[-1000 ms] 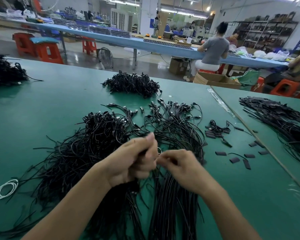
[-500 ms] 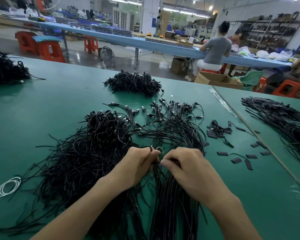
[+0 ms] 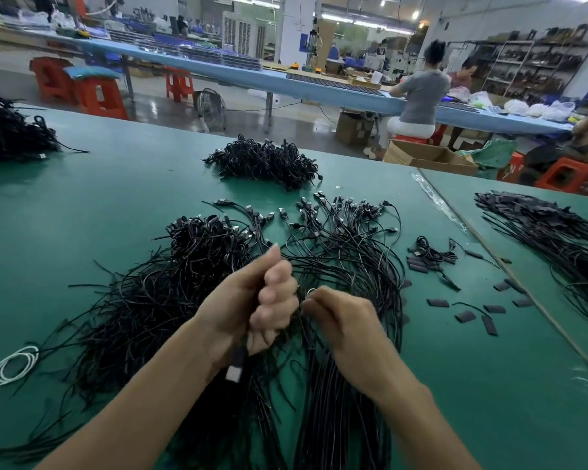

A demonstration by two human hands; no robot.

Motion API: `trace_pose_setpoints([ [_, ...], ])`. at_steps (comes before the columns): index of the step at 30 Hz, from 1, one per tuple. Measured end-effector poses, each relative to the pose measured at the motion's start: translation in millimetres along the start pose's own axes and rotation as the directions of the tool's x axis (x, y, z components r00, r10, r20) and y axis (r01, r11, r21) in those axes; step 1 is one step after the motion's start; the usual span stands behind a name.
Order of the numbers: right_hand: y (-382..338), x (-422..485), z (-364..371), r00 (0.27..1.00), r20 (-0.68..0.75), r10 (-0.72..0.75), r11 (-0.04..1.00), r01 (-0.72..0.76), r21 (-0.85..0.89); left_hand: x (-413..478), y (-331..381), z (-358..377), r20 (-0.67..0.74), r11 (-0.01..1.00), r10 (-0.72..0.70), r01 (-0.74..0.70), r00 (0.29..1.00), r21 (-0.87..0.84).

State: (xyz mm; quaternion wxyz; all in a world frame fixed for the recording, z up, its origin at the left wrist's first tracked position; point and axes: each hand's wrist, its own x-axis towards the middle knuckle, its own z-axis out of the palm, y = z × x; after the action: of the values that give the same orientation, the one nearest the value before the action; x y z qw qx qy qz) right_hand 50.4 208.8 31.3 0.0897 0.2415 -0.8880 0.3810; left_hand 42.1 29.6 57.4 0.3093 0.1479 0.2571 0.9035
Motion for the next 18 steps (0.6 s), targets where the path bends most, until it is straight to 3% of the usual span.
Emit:
trace_pose_setpoints([
  [2,-12,1,5,0.999,0.032,-0.02,0.999,0.021,-0.05,8,-5,3,-0.232,0.983,0.181,-0.179,0.956,0.029],
  [4,-20,3,3,0.998,0.067,-0.001,0.998,0.005,-0.066,14,-12,1,-0.33,0.933,0.355,-0.31,0.875,0.182],
  [8,-23,0,-7,0.974,0.188,0.124,0.973,-0.083,-0.214,18,-30,-8,-0.183,0.764,0.558,-0.415,0.809,0.493],
  [14,-17,-7,-13,0.934,0.228,0.275,0.875,-0.145,-0.462,22,-36,-16,-0.173,0.608,0.717,-0.485,0.675,0.628],
  [18,-7,-10,-18,0.931,0.246,0.27,0.921,-0.175,-0.349,24,-33,-19,-0.148,0.483,0.802,-0.483,0.579,0.731],
])
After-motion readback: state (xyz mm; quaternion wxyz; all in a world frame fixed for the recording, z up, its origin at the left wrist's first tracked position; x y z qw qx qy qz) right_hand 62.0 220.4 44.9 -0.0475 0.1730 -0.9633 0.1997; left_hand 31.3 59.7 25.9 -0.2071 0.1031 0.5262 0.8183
